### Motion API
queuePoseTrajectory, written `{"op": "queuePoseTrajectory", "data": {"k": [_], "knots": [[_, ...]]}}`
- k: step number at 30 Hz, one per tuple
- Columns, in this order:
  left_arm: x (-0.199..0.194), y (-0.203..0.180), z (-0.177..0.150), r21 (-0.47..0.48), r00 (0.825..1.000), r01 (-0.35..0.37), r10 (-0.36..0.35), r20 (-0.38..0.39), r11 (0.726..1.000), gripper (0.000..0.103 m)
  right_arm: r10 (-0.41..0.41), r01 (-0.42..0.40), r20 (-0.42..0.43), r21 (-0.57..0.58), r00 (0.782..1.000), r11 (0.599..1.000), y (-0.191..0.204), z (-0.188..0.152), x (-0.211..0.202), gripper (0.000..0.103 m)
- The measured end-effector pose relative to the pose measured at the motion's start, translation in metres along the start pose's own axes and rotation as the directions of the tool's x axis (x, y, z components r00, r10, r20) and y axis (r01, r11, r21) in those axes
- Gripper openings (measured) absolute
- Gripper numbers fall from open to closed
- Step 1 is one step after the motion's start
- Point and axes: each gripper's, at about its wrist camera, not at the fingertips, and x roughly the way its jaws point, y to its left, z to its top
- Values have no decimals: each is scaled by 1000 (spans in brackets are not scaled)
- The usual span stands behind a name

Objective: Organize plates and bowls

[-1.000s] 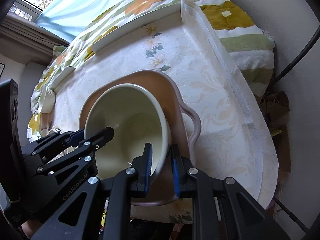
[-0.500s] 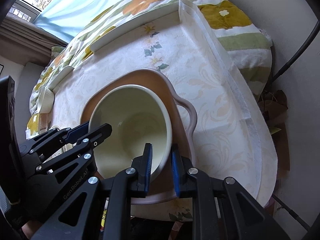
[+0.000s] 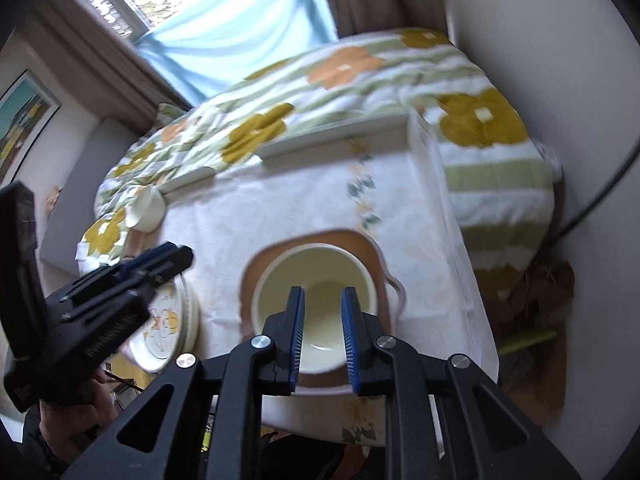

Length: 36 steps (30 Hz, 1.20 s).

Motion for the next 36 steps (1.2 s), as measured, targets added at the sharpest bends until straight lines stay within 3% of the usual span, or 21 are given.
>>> {"op": "queuePoseTrajectory", "data": {"k": [3,5,10,19,20,23,25,27,29,32,36], "knots": [[-45,26,0,-80,989,-46,57,137,996,18,67,-64,32,-84,997,994,21,12,-6,17],[-65,44,-1,-123,979,-98,118,168,988,20,113,-106,40,-143,993,984,40,20,-7,17],[-83,93,-9,-245,967,-157,199,158,957,21,214,-200,24,-264,977,944,92,40,3,17],[-84,214,-13,-443,967,-144,222,128,885,25,272,-279,-71,-347,960,895,183,81,58,17],[-82,229,-12,-456,967,-144,222,122,878,30,274,-286,-84,-349,958,892,195,87,68,17],[-74,272,-7,-508,969,-127,216,119,852,95,297,-322,-123,-334,947,886,222,102,100,17],[-69,300,-4,-541,968,-111,213,131,834,96,310,-347,-162,-314,937,884,241,110,126,27],[-54,328,2,-558,976,-114,198,92,822,96,327,-371,-189,-291,926,882,254,116,150,66],[-38,356,6,-582,980,-117,190,66,805,96,345,-389,-197,-266,918,882,266,124,173,86],[-6,392,9,-647,989,-74,137,48,759,96,318,-364,-205,-257,926,895,284,139,214,87],[41,426,7,-717,997,-33,76,28,696,96,212,-297,-311,-257,926,920,298,146,268,87]]}}
